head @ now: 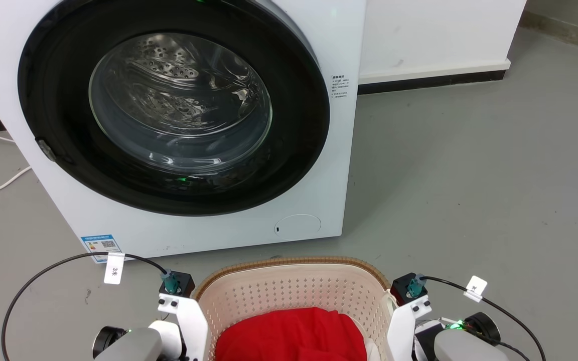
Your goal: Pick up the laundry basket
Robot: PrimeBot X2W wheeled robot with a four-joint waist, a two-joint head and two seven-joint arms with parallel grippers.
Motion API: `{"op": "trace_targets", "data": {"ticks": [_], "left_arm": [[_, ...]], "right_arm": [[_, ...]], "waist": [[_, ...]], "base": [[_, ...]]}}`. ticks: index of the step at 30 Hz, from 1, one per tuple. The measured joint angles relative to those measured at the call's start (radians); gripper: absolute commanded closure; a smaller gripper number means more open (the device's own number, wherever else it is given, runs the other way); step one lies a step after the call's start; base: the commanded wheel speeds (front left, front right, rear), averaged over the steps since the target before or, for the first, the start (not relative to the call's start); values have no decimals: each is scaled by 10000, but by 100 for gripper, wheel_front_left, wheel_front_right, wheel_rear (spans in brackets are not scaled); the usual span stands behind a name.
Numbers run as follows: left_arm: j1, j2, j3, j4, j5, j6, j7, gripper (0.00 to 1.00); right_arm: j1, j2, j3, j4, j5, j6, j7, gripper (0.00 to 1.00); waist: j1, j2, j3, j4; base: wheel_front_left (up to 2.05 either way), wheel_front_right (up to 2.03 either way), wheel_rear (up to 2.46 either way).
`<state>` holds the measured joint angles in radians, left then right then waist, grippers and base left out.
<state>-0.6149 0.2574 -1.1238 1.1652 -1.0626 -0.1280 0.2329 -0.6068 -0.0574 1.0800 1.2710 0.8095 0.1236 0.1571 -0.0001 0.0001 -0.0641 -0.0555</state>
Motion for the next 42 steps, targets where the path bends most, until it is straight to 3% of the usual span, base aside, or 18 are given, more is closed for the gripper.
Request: {"op": "trace_targets", "data": {"ticks": [42], "left_arm": [[52,19,-920,121,-1009,0,-209,100]], "right_arm": [[45,-35,982,92,907,0,-201,100]], "waist": [[1,0,-54,39]], "base": [[0,0,0]]}}
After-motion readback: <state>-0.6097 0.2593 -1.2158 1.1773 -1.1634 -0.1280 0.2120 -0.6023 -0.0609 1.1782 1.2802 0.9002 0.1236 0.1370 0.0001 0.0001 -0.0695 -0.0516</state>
